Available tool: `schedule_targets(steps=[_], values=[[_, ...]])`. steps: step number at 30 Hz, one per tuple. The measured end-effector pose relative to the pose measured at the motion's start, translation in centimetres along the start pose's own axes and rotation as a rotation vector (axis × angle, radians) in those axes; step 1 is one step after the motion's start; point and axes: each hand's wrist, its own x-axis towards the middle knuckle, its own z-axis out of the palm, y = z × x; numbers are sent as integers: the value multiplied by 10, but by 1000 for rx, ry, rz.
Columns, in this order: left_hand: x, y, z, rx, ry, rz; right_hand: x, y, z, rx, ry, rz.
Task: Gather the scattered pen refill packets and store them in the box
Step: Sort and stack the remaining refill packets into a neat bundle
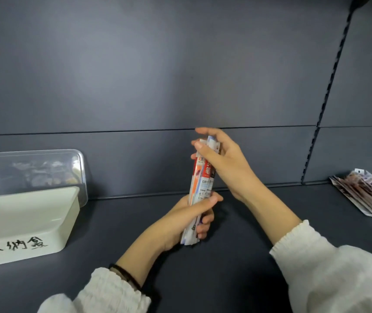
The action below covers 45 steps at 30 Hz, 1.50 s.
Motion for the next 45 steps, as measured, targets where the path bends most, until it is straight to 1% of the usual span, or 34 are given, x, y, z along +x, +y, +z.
schedule_targets(steps=[3, 6, 9, 14, 16, 19, 23, 25, 28, 31, 33, 35, 36, 39, 42, 45], values=[[-3, 3, 13, -61, -61, -47, -7, 2, -22, -15, 8, 44], [4, 2, 40, -36, -32, -49, -20, 7, -59, 43, 15, 121], [26, 1, 79, -70, 18, -80, -26, 16, -101, 115, 102, 227], [98, -9, 177, -122, 157, -55, -38, 34, -210, 135, 196, 330], [123, -17, 216, -37, 228, -73, -43, 39, -254, 141, 201, 357], [162, -31, 268, 71, 318, -88, -47, 47, -315, 39, 168, 362], [210, -47, 315, 51, 463, -40, -49, 56, -382, -116, 90, 352], [232, -52, 327, 60, 537, 15, -48, 65, -415, -168, 69, 358], [261, -64, 329, 229, 643, 11, -47, 79, -466, -323, 94, 366], [278, -76, 330, 391, 676, -71, -50, 94, -509, -465, 152, 371], [287, -80, 336, 563, 703, -162, -56, 105, -532, -569, 197, 386], [293, -79, 344, 718, 729, -264, -61, 115, -551, -687, 174, 460], [296, -79, 346, 751, 725, -283, -63, 118, -558, -737, 136, 522], [303, -78, 349, 738, 691, -298, -67, 118, -567, -820, 7, 666], [304, -79, 343, 575, 659, -296, -67, 112, -554, -768, -114, 657], [304, -82, 339, 461, 625, -243, -69, 112, -539, -669, -163, 614]])
